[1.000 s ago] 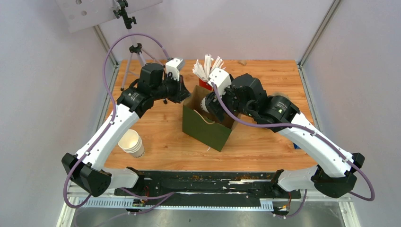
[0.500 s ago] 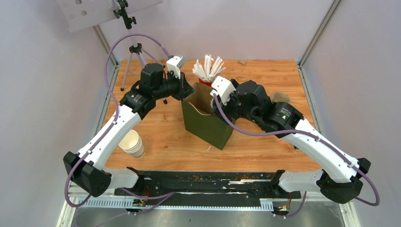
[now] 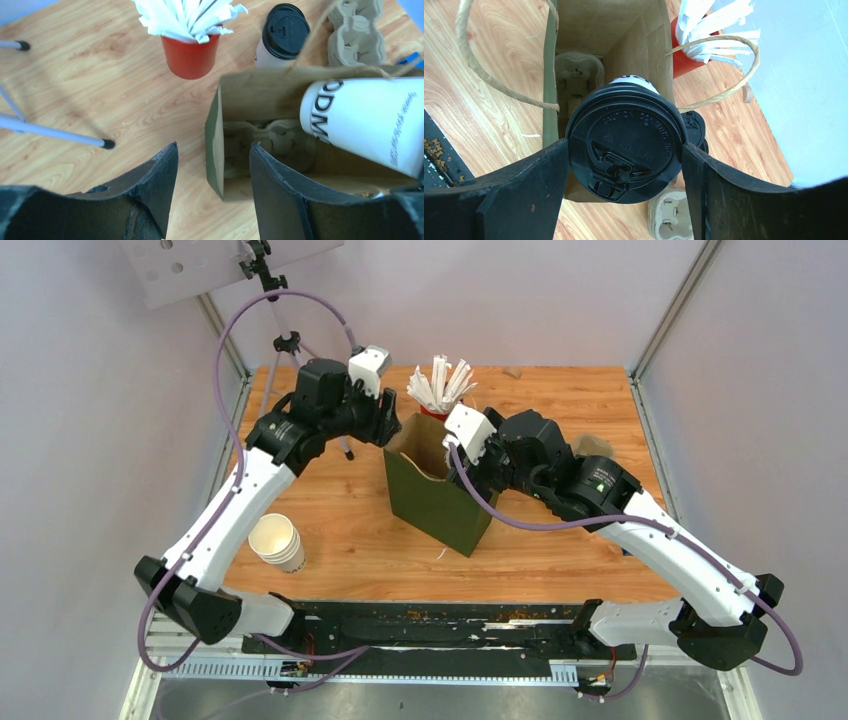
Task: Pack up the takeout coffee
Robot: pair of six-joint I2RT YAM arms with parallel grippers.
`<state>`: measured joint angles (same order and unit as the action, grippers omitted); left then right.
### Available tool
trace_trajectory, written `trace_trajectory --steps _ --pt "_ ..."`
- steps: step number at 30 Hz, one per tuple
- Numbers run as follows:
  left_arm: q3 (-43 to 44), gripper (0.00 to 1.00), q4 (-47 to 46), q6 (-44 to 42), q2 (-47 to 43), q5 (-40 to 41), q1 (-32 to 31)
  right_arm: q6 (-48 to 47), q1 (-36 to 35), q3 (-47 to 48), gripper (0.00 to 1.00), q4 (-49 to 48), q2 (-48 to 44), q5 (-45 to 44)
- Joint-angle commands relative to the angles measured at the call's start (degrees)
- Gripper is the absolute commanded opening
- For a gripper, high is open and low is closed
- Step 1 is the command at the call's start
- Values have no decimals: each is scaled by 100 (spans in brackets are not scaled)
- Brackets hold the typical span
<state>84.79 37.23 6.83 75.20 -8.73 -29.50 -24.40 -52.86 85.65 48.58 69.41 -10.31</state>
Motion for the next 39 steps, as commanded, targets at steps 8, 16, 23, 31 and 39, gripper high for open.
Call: trace_trajectory --steps 8,16,23,31,39 --pt "1213 63 1026 -675 1274 -145 5 -153 -31 -118 69 -209 -161 278" --pt "1286 31 1040 -929 1523 -253 5 -209 -31 -308 68 -308 -208 303" --pt "1451 1 769 -542 1281 -630 5 -525 -25 96 69 72 94 -116" --pt "-851 0 -2072 239 -181 -1095 5 -754 -31 188 69 184 28 -11" --pt "-2038 22 -2392 556 -832 -1235 5 -592 -426 -298 69 202 -66 -32"
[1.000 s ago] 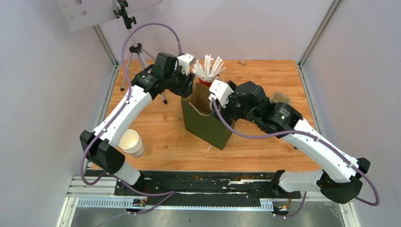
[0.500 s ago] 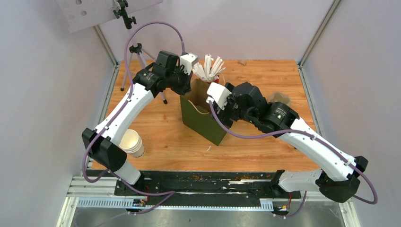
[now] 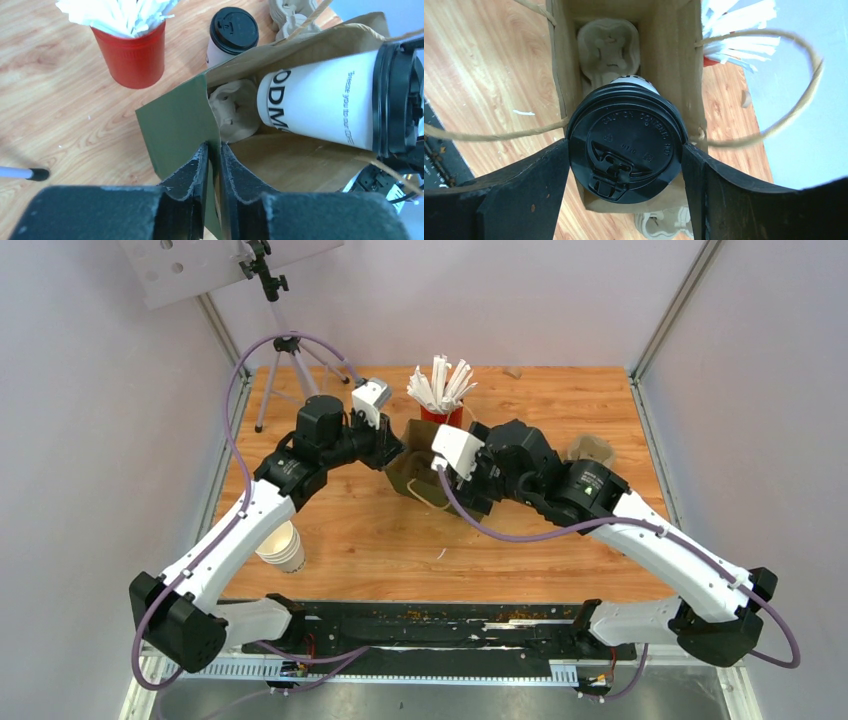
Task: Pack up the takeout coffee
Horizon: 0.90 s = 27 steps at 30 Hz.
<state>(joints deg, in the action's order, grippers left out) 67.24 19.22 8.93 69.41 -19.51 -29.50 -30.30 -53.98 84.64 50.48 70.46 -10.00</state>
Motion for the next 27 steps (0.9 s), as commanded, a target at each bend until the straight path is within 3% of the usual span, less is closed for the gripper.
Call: trace_trajectory --steps 1,3,10,17,27 --pt "-345 31 -514 388 -336 -115 5 0 -434 -247 69 22 -172 -101" --pt "-322 42 -224 411 -493 5 5 13 -664 -347 69 23 -181 -281" --pt "-264 59 1022 439 -989 114 -3 142 -1352 -555 68 51 -130 -938" --pt "-243 63 1761 431 -1298 76 -4 176 -1832 -912 68 59 -232 -1292" --pt "-462 64 1993 315 -1483 66 -12 227 -1962 -1008 68 98 -272 -1538"
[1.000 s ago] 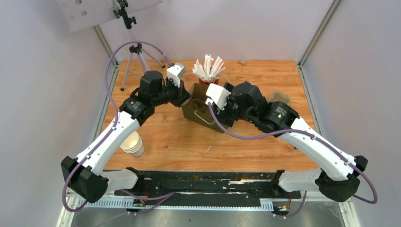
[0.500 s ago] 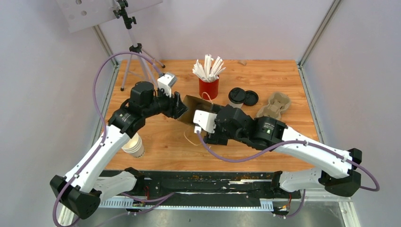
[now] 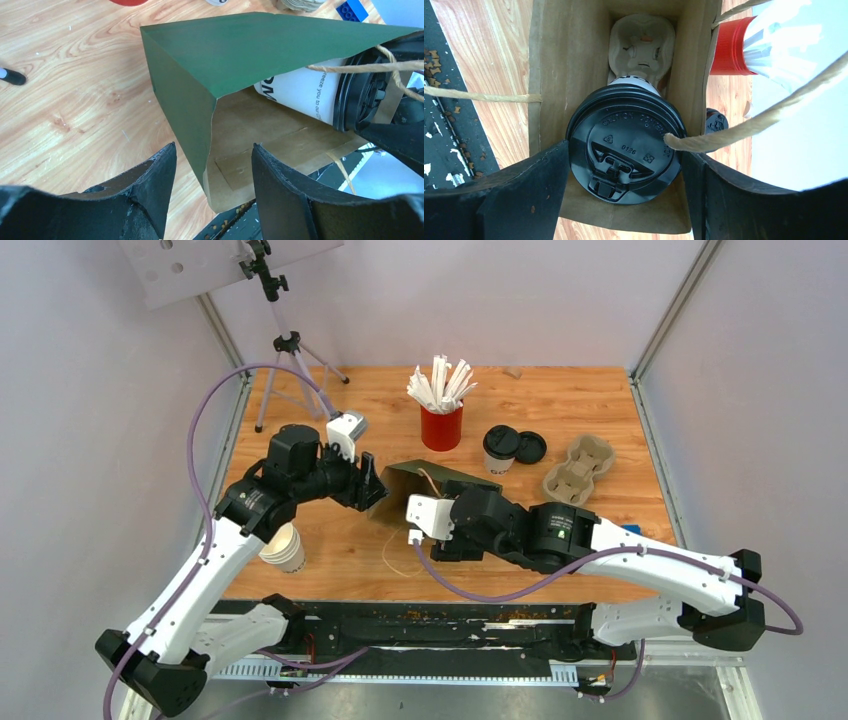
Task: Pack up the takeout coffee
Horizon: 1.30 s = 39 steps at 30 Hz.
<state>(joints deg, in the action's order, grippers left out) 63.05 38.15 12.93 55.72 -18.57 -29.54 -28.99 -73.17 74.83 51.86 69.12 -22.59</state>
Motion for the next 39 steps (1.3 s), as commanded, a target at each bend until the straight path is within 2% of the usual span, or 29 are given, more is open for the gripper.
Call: trace_trajectory --steps 1,6,9,15,19,24,30,39 --pt "-46 64 122 -96 -107 -17 -8 98 -46 -29 67 -39 -131 -285" --pt "-148 62 202 -149 -111 -21 -4 62 -65 -8 67 -42 -105 -311" --pt "-191 56 106 -121 -108 -91 -8 -3 -111 -12 67 -103 -79 -301" --pt "-329 16 -202 -67 -146 -408 -8 -258 -200 78 67 -345 196 -233" --pt "-777 4 -603 -164 -362 -639 -12 -539 -199 50 67 -665 389 -244" --pt "-1070 1 -893 -118 -619 -949 -51 -758 -206 32 67 -912 637 -453" --pt "-1221 1 -956 -159 -751 -1137 -60 -981 -202 -186 67 -1169 624 -484" --pt "-962 0 -789 -367 -740 -1331 -56 -1384 -160 -408 67 -1397 468 -423"
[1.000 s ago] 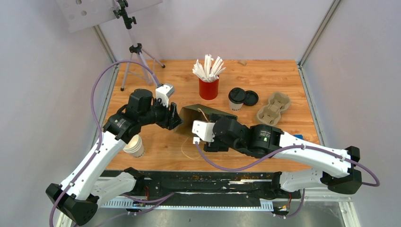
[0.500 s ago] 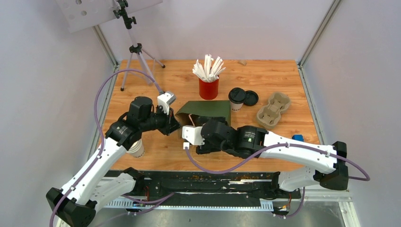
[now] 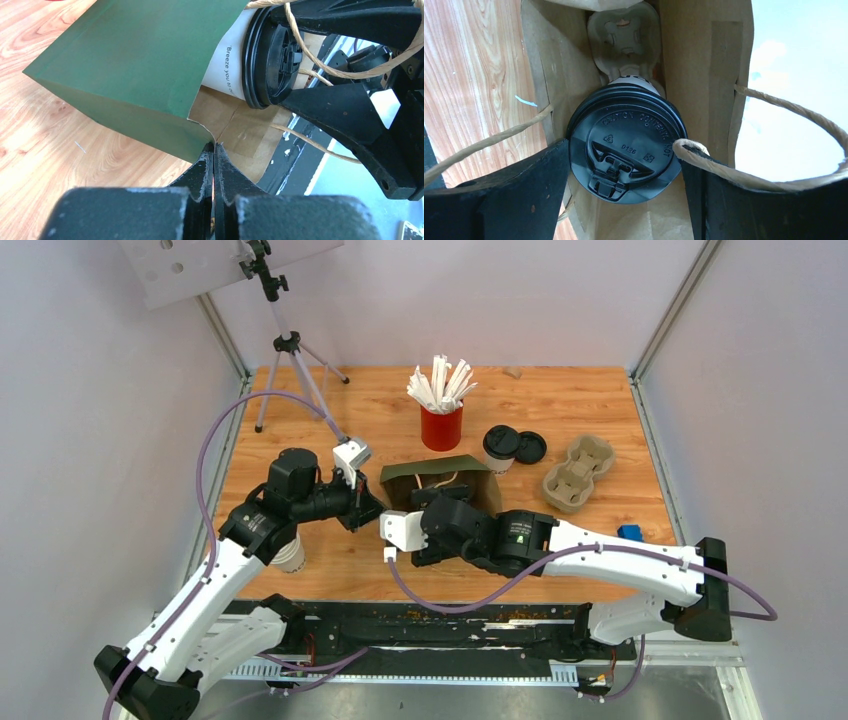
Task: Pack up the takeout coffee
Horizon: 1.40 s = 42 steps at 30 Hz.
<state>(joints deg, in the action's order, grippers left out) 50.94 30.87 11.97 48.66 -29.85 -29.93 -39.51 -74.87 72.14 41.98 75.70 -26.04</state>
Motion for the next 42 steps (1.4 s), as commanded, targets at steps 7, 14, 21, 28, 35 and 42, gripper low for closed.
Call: trace_trajectory --steps 7,14,21,28,35,42 --pt "365 0 301 -564 -26 26 -21 -672 393 -547 68 -727 -471 254" --pt "473 0 306 -524 102 281 -21 -766 610 -664 67 -527 -404 528" --pt "745 5 536 -637 278 871 -21 -450 363 -498 67 -355 -280 665" --pt "954 10 759 -187 264 1352 -21 -97 223 -221 66 -642 127 445" --pt "974 34 856 219 108 1706 -21 46 180 -195 66 -736 230 406" --pt "817 44 1002 643 -114 2113 -10 -70 188 -199 66 -793 191 336"
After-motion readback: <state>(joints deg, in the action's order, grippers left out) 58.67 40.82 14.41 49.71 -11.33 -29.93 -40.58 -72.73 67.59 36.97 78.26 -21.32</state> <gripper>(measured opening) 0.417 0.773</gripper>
